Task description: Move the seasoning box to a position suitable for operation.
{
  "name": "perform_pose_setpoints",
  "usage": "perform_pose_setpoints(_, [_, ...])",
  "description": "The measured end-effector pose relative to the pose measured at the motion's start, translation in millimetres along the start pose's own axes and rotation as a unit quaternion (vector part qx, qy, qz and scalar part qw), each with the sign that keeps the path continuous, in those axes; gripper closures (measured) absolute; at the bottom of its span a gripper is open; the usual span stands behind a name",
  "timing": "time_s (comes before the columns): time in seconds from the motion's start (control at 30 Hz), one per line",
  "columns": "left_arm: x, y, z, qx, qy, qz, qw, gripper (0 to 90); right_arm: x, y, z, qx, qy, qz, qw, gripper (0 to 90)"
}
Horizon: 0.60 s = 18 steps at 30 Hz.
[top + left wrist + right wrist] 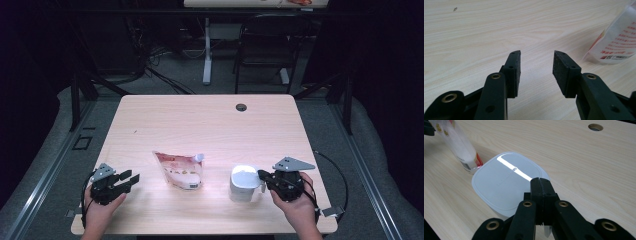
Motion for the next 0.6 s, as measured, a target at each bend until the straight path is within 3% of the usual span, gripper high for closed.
perform_pose_setpoints(0.43, [0.3, -0.7, 0.1, -0.003, -0.002, -0.003, 1.0000, 58.1, -5.4, 0.4, 4.3, -0.006, 0.030, -0.018, 0.9994, 90.0])
perform_pose_setpoints(0.6, [0.0, -0.7, 0.0, -0.004, 0.000, -0.003, 1.0000, 58.0, -8.7, 1.4, 6.6, -0.009, 0.053, -0.031, 0.9981, 90.0])
Point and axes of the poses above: each handheld gripper's, and its own axes: y roughly forward along the jaws, z roughly out of its underside, x roughly to its left, the point moved 3 cm from there along y, roughly forward along the jaws, and after that the axes turned 14 degrees about z, right-handed, at the moved point
